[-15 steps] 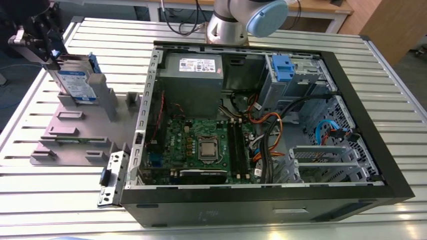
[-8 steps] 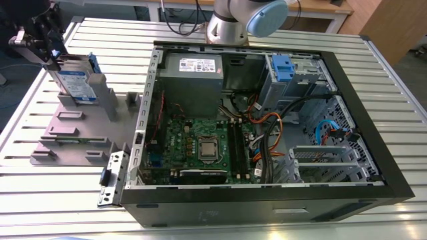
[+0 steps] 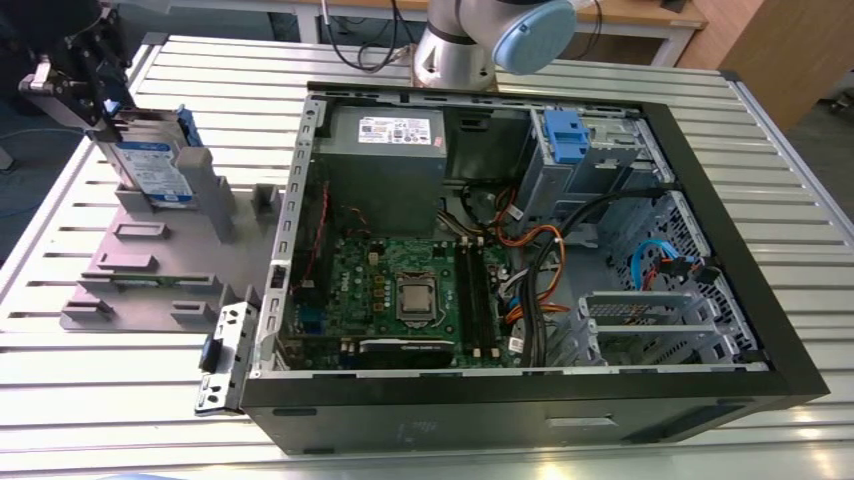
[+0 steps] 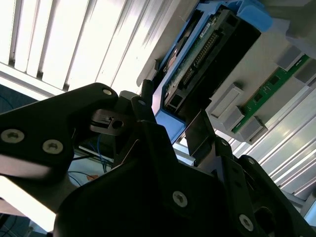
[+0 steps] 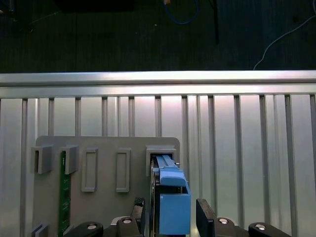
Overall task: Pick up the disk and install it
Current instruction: 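Pick up the disk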
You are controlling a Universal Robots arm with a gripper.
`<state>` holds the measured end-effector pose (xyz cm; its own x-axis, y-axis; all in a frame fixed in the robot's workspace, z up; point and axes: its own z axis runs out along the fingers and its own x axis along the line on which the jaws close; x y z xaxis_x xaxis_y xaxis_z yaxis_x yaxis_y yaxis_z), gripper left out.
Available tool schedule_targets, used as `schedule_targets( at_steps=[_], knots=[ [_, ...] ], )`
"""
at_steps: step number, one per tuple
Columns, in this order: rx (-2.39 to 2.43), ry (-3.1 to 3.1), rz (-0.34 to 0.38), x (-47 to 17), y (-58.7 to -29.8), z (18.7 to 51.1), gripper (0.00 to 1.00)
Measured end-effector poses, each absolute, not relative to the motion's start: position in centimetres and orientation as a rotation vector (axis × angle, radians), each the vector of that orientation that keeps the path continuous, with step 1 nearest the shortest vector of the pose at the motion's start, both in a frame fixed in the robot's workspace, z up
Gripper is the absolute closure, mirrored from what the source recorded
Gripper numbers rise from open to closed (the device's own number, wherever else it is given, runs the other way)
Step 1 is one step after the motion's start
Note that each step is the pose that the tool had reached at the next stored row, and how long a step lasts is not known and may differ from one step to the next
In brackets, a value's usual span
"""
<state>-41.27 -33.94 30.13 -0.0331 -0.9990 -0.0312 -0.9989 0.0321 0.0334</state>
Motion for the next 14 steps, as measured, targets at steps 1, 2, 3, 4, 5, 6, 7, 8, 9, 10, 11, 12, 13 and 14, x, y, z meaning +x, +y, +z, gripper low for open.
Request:
schedule_targets(
  at_steps=[1, 2, 3, 4, 5, 6, 7, 8, 9, 10, 11, 12, 13, 14],
  knots=[
    [2.184, -2.256, -0.072, -41.27, -33.94, 30.11, 0.47],
    [2.184, -2.256, -0.072, -41.27, -33.94, 29.9, 0.47],
    [2.184, -2.256, -0.072, -41.27, -33.94, 29.72, 0.47],
    [2.184, -2.256, -0.072, -41.27, -33.94, 29.71, 0.47],
    [2.184, -2.256, -0.072, -41.27, -33.94, 29.69, 0.47],
    [2.184, -2.256, -0.072, -41.27, -33.94, 29.66, 0.47],
    [2.184, -2.256, -0.072, -41.27, -33.94, 29.62, 0.47],
    [2.184, -2.256, -0.072, -41.27, -33.94, 29.58, 0.47],
    [2.184, -2.256, -0.072, -41.27, -33.94, 29.54, 0.47],
    [2.184, -2.256, -0.072, -41.27, -33.94, 29.48, 0.47],
    [2.184, -2.256, -0.072, -41.27, -33.94, 29.41, 0.47],
    [2.184, -2.256, -0.072, -41.27, -33.94, 29.32, 0.47],
    [2.184, -2.256, -0.072, -41.27, -33.94, 29.22, 0.47],
    [2.184, -2.256, -0.072, -41.27, -33.94, 29.13, 0.47]
  ],
)
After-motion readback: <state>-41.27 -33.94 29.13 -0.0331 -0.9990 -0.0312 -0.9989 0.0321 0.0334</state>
